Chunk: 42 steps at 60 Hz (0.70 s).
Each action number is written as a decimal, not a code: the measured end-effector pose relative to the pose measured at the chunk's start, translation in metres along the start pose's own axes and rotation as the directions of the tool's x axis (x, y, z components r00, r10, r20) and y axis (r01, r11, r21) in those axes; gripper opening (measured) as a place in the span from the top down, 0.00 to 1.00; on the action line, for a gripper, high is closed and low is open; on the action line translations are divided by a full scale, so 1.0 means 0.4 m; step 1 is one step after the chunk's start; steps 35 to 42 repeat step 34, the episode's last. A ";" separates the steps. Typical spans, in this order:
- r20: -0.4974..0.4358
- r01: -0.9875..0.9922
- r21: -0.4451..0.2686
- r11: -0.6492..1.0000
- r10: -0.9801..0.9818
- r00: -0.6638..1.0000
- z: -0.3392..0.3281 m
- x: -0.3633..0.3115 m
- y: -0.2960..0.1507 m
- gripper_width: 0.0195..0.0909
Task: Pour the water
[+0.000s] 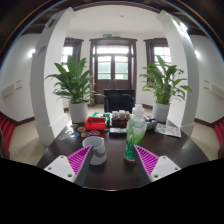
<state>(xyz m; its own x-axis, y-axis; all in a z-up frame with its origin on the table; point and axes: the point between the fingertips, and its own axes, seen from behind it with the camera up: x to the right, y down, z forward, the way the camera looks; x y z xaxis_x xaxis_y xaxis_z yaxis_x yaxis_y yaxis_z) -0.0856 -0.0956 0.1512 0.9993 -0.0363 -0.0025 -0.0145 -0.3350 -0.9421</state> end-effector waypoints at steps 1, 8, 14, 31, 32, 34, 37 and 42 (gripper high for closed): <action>0.009 0.001 0.002 1.000 -0.001 1.000 -0.006 -0.007 -0.002 0.15; 0.040 0.016 -0.015 1.000 -0.016 0.999 -0.038 -0.029 -0.004 0.15; 0.012 0.040 -0.017 0.999 -0.040 0.999 -0.059 -0.016 -0.008 0.16; -0.001 0.008 -0.008 1.000 -0.008 1.000 -0.058 -0.011 -0.015 0.16; -0.004 0.006 -0.010 1.000 -0.006 1.000 -0.057 -0.009 -0.014 0.16; -0.008 0.001 -0.014 1.000 -0.001 1.000 -0.054 -0.006 -0.011 0.17; -0.008 0.001 -0.014 1.000 -0.001 1.000 -0.054 -0.006 -0.011 0.17; -0.008 0.001 -0.014 1.000 -0.001 1.000 -0.054 -0.006 -0.011 0.17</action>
